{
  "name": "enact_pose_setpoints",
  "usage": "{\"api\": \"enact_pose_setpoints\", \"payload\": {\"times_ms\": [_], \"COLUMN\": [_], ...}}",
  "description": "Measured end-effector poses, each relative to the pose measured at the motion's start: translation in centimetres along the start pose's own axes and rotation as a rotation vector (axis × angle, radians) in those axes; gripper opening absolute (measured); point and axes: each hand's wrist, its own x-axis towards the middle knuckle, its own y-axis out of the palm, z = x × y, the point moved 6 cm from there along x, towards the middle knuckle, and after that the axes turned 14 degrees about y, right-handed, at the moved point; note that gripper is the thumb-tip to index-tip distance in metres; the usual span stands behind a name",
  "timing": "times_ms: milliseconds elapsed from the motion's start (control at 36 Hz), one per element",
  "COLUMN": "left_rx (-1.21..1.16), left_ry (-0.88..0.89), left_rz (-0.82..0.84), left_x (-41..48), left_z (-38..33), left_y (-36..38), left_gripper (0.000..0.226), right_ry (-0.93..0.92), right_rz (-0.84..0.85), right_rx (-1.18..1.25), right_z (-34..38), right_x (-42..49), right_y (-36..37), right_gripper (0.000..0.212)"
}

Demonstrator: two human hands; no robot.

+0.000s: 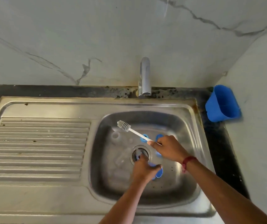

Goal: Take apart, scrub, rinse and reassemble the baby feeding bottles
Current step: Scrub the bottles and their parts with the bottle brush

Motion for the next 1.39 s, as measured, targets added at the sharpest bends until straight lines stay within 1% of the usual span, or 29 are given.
{"api": "enact_pose_setpoints", "payload": {"times_ms": [28, 111, 222, 278, 333, 389, 472, 583, 639, 694, 750, 806, 889, 1056, 1194, 1389], "left_rx": [0.021, 0.093, 0.134, 0.138, 0.115, 0.085, 0.077, 0.072, 0.031, -0.026, -0.106, -0.194, -0.229, -0.196, -0.191, -0.227], "left_ry": [0.005, 0.02, 0.022, 0.039, 0.047, 0.04, 0.0, -0.041, -0.047, -0.08, -0.113, -0.125, -0.118, -0.051, -0.03, 0.009], "left_rz": [0.05, 0.12, 0.192, 0.223, 0.237, 0.231, 0.16, 0.056, -0.053, -0.18, -0.277, -0.33, -0.423, -0.509, -0.503, -0.509], "left_x": [0.1, 0.4, 0.8, 1.0, 1.2, 1.4, 1.7, 2.2, 2.2, 2.1, 2.0, 2.0, 1.6, 0.8, -0.1, -2.1], "left_z": [-0.1, -0.1, 0.3, 0.5, 0.9, 1.4, 2.0, 3.2, 3.8, 5.3, 6.7, 7.8, 8.0, 7.3, 5.5, 3.8], "left_y": [1.1, 3.5, 5.7, 6.3, 6.6, 6.6, 5.1, 1.9, -0.4, -3.0, -5.2, -7.1, -10.1, -13.6, -14.0, -13.5], "left_gripper": [0.049, 0.062, 0.075, 0.08, 0.077, 0.072, 0.062, 0.05, 0.036, 0.029, 0.033, 0.035, 0.047, 0.047, 0.044, 0.041], "right_ry": [0.018, 0.07, 0.089, 0.106, 0.119, 0.114, 0.092, 0.075, 0.07, 0.058, 0.056, 0.061, 0.069, 0.057, 0.064, 0.073], "right_rz": [0.02, 0.057, 0.071, 0.081, 0.077, 0.072, 0.062, 0.052, 0.052, 0.052, 0.059, 0.074, 0.101, 0.119, 0.131, 0.118], "right_rx": [0.022, 0.072, 0.061, 0.07, 0.086, 0.08, 0.075, 0.094, 0.089, 0.071, 0.075, 0.089, 0.095, 0.102, 0.158, 0.232], "right_z": [-0.4, -1.7, -2.8, -3.5, -4.0, -4.2, -4.0, -3.3, -2.8, -2.3, -2.0, -1.6, -0.9, 0.3, 0.9, 1.5], "right_x": [0.1, 0.2, 0.1, 0.2, 0.3, 0.5, 0.6, 0.4, 0.4, 0.3, 0.3, 0.2, -0.2, -1.4, -2.7, -3.9], "right_y": [0.4, 1.1, 1.2, 1.3, 1.3, 1.1, 0.7, 0.5, 0.5, 0.8, 1.1, 1.5, 2.0, 2.8, 3.2, 3.4], "right_gripper": [0.069, 0.071, 0.061, 0.062, 0.068, 0.068, 0.062, 0.06, 0.061, 0.062, 0.062, 0.061, 0.06, 0.055, 0.049, 0.048]}}
